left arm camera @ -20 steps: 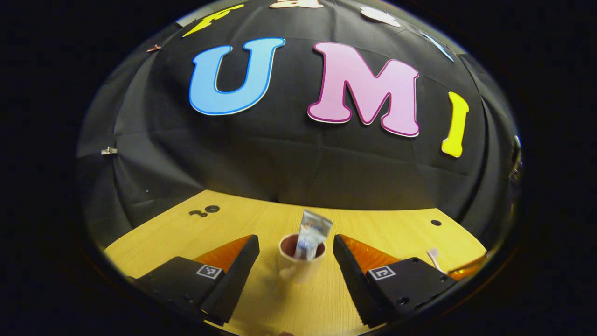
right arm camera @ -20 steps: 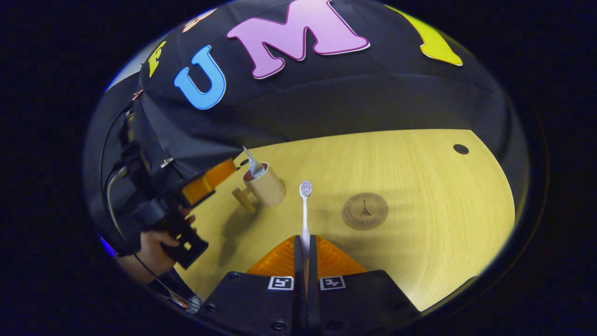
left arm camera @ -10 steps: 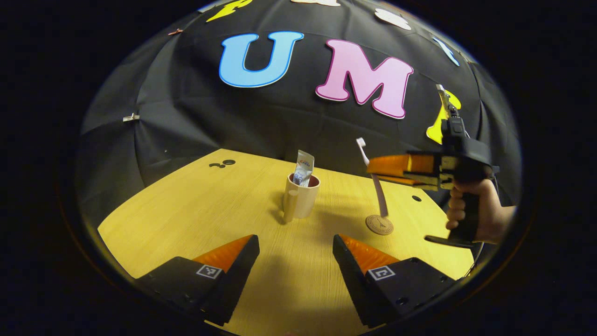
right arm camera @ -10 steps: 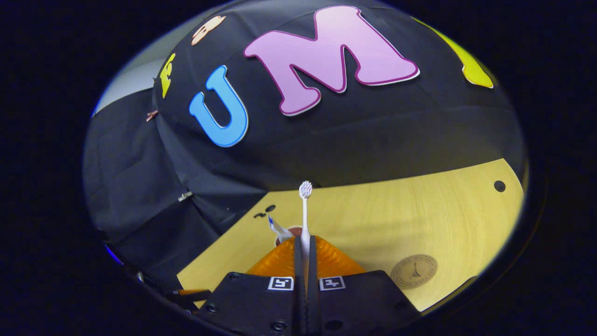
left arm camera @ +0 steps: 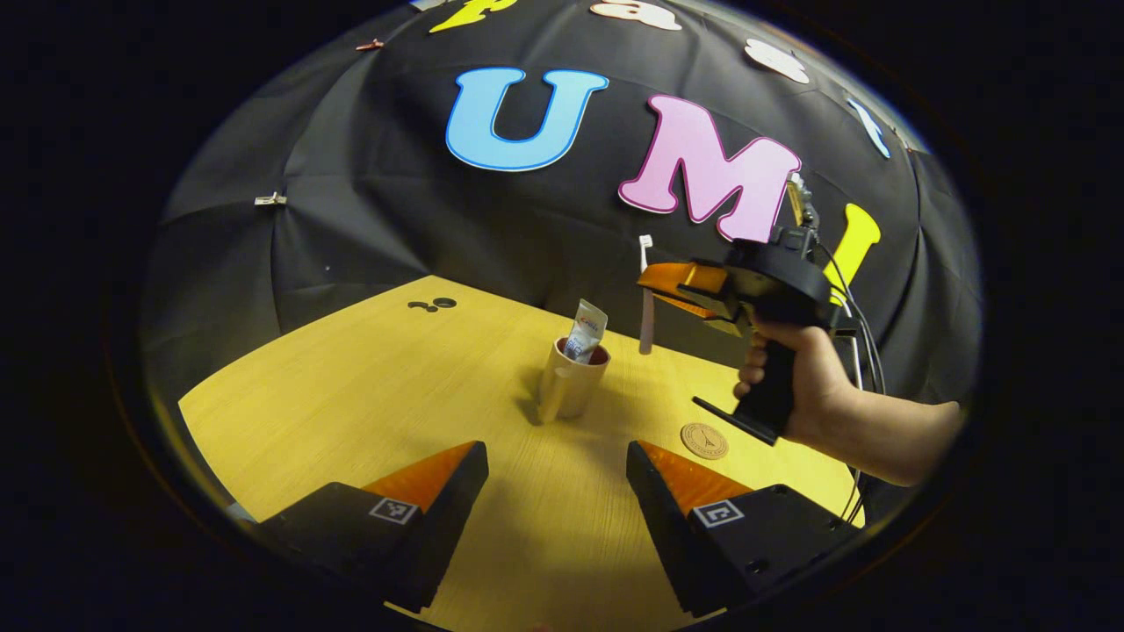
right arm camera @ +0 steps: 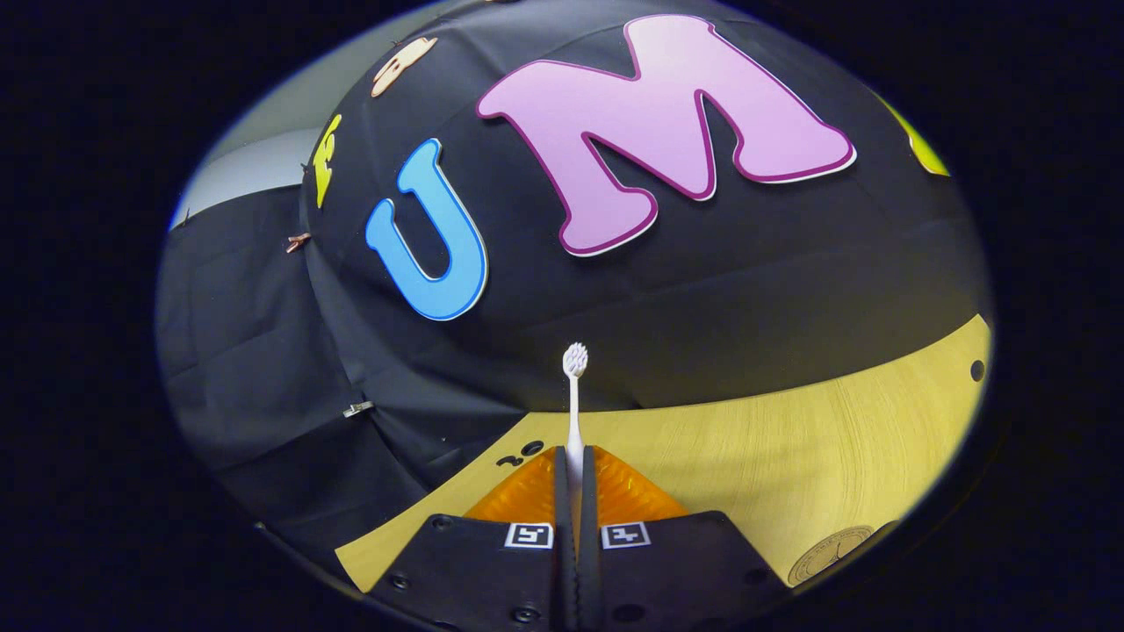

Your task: Put the toothbrush and toothpaste on the desktop into the cup, then pick up the cup and place it on the coaster on the desktop.

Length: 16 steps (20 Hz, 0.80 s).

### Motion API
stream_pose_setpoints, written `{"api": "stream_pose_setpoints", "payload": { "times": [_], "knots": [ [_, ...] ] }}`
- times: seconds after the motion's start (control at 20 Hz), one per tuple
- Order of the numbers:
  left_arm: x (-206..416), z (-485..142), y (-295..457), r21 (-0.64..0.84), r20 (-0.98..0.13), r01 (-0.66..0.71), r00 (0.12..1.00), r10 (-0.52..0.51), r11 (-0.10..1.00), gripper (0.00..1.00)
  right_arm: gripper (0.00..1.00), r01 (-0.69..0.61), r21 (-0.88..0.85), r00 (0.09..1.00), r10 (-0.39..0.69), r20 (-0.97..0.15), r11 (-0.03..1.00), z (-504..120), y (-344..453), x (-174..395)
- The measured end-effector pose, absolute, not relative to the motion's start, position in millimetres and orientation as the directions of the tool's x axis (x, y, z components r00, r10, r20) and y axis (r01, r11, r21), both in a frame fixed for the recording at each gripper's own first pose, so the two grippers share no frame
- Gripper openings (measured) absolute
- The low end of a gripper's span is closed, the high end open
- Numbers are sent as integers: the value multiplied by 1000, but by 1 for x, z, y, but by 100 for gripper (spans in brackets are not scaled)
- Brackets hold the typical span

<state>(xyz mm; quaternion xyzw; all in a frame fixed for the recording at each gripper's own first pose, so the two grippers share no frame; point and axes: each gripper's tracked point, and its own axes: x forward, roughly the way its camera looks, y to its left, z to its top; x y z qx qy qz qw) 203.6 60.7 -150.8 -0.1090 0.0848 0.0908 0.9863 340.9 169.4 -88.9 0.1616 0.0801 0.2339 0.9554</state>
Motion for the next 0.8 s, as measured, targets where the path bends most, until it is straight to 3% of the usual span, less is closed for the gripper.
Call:
{"api": "stream_pose_setpoints", "payload": {
  "times": [0.35, 0.8],
  "knots": [
    [191, -123, 70, -262, -147, -196, 976, 162, 945, 98, 5, -424, 347, 879, 473, -67, 837, -128, 189, 379],
    [188, -165, 61, -236, -209, -201, 966, 152, 951, 98, 6, -475, 247, 872, 489, 6, 844, -155, 196, 389]
  ]
}}
